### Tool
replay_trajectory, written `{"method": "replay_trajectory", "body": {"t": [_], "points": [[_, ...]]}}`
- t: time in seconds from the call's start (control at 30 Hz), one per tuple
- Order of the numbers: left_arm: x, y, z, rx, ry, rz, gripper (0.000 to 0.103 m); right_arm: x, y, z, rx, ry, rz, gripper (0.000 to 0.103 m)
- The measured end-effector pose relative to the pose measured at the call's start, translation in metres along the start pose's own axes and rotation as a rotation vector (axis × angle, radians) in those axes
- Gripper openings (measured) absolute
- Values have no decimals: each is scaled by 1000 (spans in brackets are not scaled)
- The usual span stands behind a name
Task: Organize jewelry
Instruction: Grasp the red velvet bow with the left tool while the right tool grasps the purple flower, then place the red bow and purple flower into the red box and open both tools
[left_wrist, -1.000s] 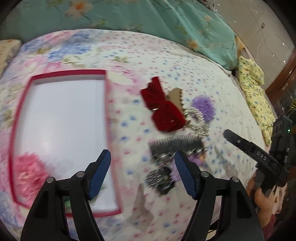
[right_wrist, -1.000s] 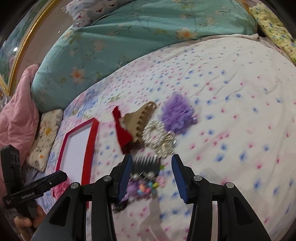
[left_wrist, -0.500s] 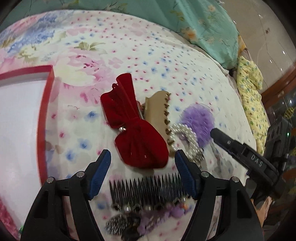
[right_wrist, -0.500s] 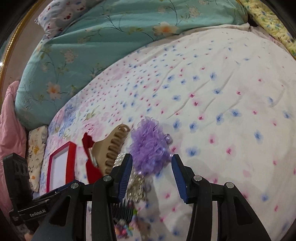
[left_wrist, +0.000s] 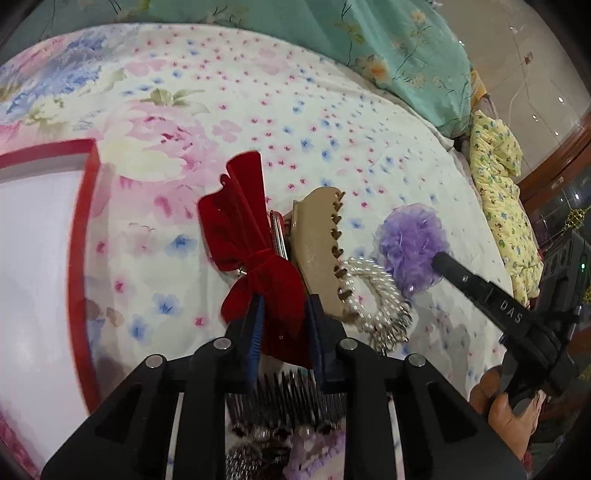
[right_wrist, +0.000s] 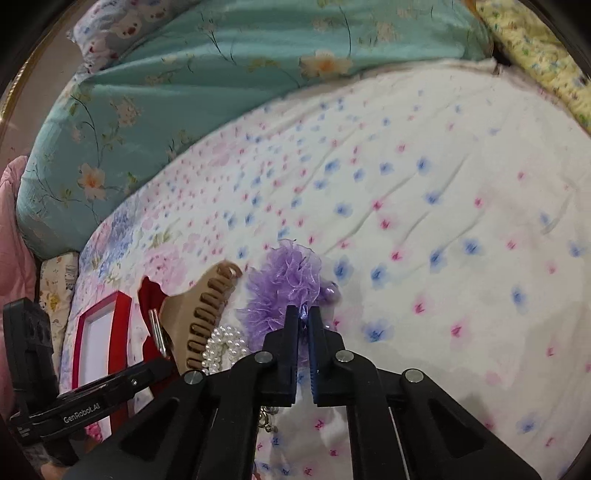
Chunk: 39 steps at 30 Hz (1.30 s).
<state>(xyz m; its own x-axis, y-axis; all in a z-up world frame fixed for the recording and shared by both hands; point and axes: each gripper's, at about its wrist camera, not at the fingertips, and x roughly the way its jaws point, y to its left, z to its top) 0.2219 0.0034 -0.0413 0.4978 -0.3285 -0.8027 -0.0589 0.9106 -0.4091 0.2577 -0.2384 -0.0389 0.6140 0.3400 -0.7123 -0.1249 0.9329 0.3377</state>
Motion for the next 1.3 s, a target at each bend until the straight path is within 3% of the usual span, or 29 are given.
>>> {"method": "replay_trajectory", "body": {"t": [0.3, 0.7, 1.3], "points": [[-62, 9, -19, 47, -90, 54, 19, -45, 20, -4, 2, -56, 101, 3], [-132, 54, -61, 4, -159, 113, 19, -65, 88, -41, -65, 6, 278, 3], [-179, 128, -78, -17, -194, 273, 19, -29, 204, -99, -203, 177, 453, 3]]}}
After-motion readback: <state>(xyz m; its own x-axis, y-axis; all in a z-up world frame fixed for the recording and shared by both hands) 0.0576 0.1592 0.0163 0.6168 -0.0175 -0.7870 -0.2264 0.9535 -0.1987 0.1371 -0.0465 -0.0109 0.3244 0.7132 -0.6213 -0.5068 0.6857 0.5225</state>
